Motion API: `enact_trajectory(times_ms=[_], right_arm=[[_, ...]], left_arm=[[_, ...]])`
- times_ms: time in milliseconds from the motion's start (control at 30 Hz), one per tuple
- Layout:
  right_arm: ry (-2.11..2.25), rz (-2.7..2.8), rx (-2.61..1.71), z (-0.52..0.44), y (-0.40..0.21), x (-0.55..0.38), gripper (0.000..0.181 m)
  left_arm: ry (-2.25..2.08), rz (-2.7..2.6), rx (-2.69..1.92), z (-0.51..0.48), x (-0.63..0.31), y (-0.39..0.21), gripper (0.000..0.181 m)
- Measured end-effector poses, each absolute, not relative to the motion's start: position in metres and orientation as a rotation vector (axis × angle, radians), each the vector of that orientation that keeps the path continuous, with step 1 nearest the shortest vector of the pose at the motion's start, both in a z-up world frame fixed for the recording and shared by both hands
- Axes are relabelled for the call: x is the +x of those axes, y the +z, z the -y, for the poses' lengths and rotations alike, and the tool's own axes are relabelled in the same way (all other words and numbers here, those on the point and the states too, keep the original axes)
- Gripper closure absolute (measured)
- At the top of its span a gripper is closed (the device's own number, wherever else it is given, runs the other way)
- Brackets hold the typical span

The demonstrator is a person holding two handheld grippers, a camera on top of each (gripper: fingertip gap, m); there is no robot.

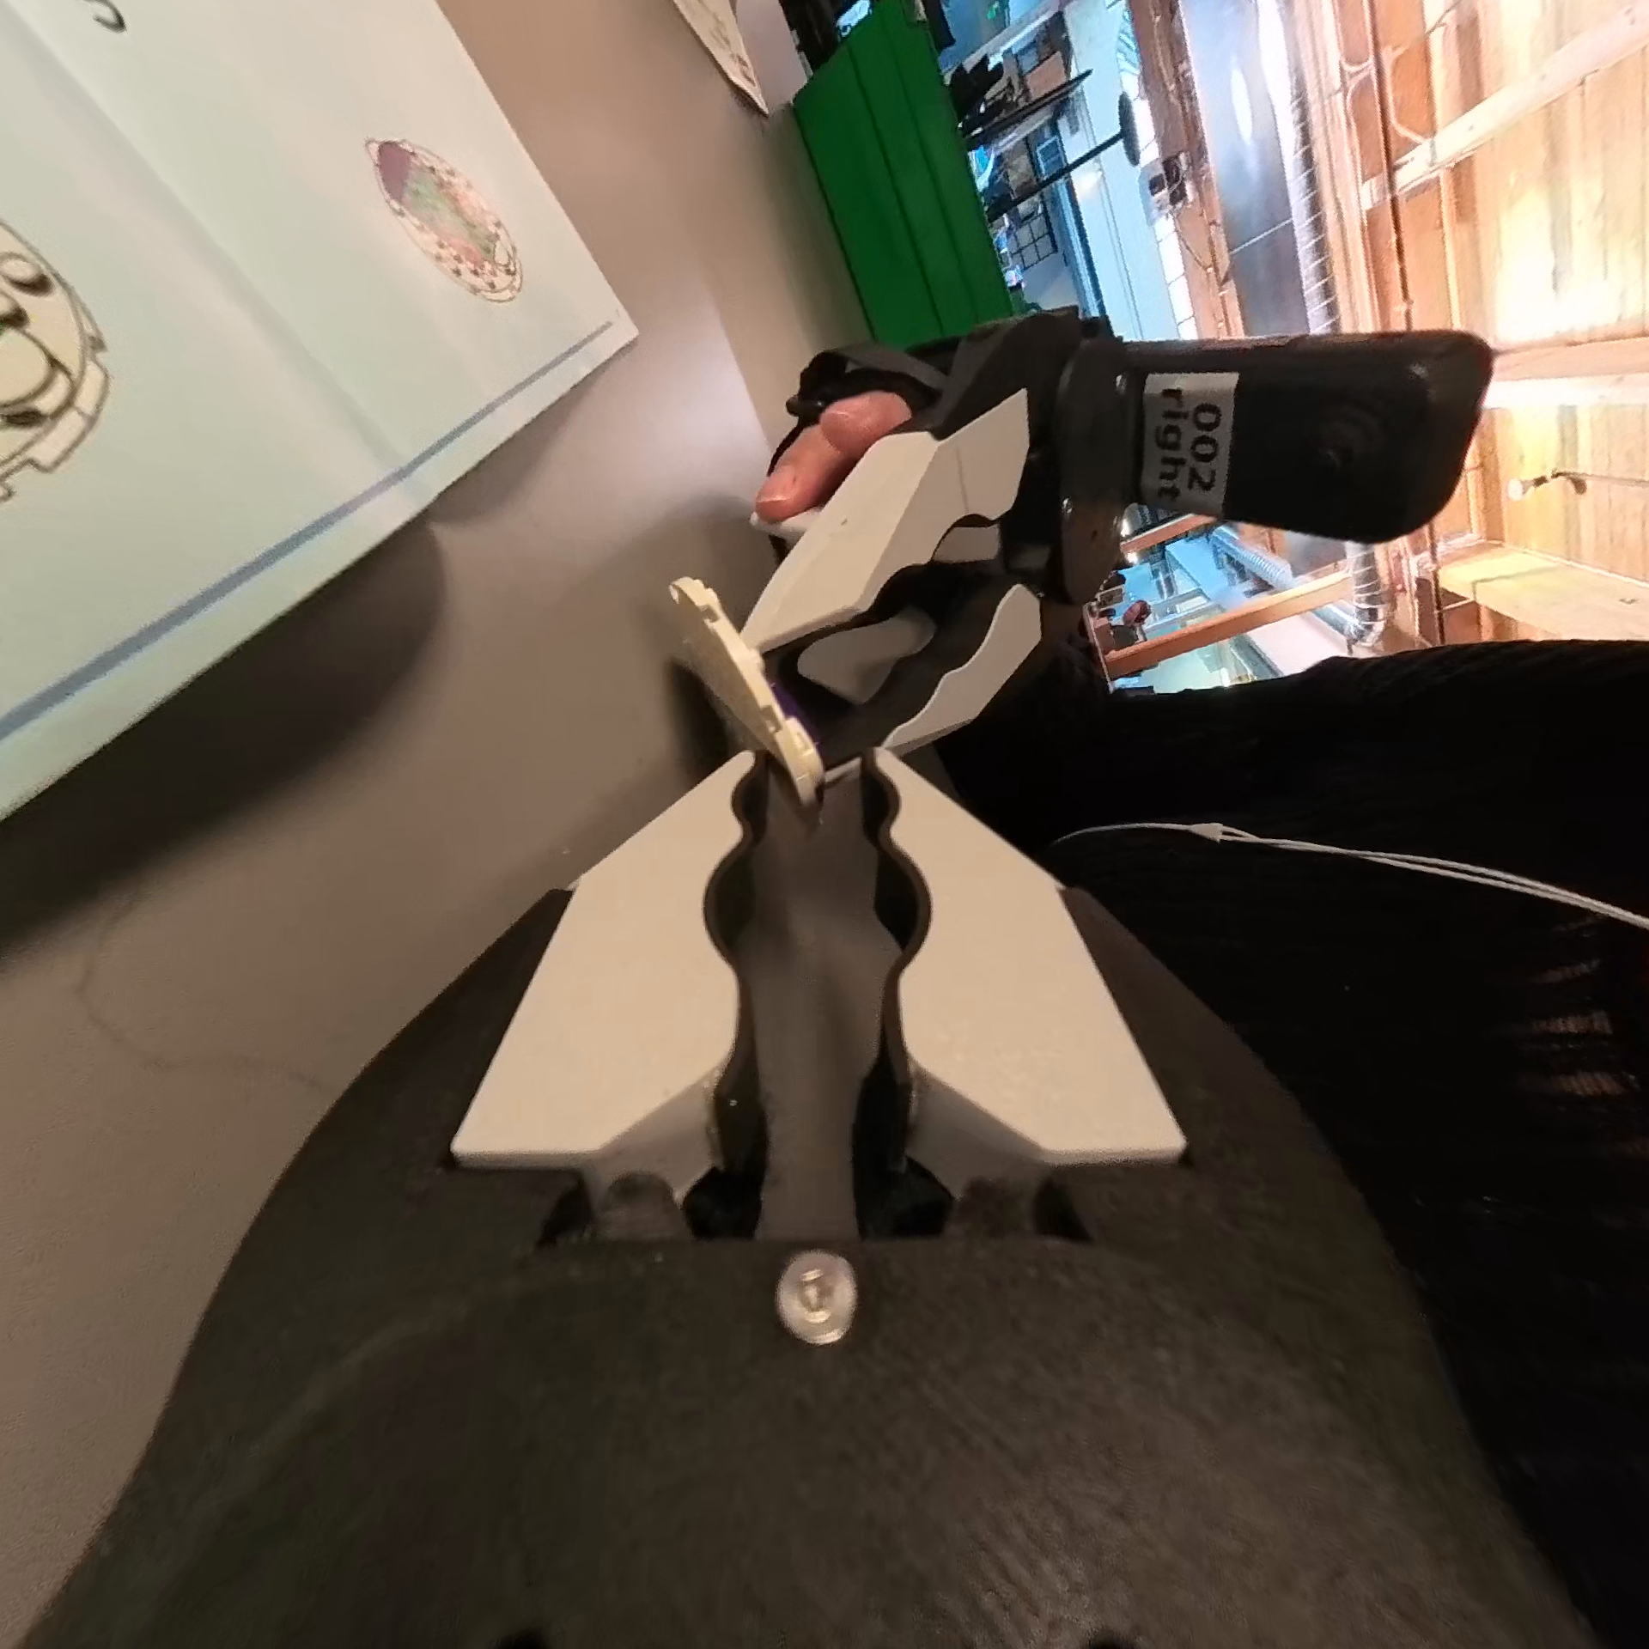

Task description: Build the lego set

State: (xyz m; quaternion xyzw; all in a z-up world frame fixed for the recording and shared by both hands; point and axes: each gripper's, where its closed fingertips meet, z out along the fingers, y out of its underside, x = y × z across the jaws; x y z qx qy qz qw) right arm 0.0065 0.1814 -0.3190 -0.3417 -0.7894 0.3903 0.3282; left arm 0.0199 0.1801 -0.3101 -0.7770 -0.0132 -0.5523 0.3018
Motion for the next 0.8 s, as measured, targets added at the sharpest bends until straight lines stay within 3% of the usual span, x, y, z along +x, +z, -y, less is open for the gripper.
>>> enact_trajectory(times_ms=[33, 700, 733, 767, 800], right_arm=[[1.028, 2.064, -0.902, -0.182, -0.318, 0.007, 0.152], [0.866, 2.172, -1.001, -0.178, -0.323, 0.01, 0.155], [0.851, 2.172, -0.995, -0.178, -0.321, 0.01, 0.158], [0.873, 2.124, -0.985, -0.18, -0.312, 0.008, 0.178], [0.922, 2.149, -0.978, -0.174, -0.311, 0.012, 0.179]], left_arm=[[-1.453, 0.048, -2.07, -0.181, 0.019, -0.312, 0.169], [-1.298, -0.066, -2.175, -0.175, 0.022, -0.324, 0.174], [-1.3, -0.07, -2.178, -0.175, 0.023, -0.325, 0.174], [-1.317, -0.099, -2.181, -0.172, 0.026, -0.324, 0.174], [-1.295, -0.13, -2.197, -0.172, 0.03, -0.326, 0.173]])
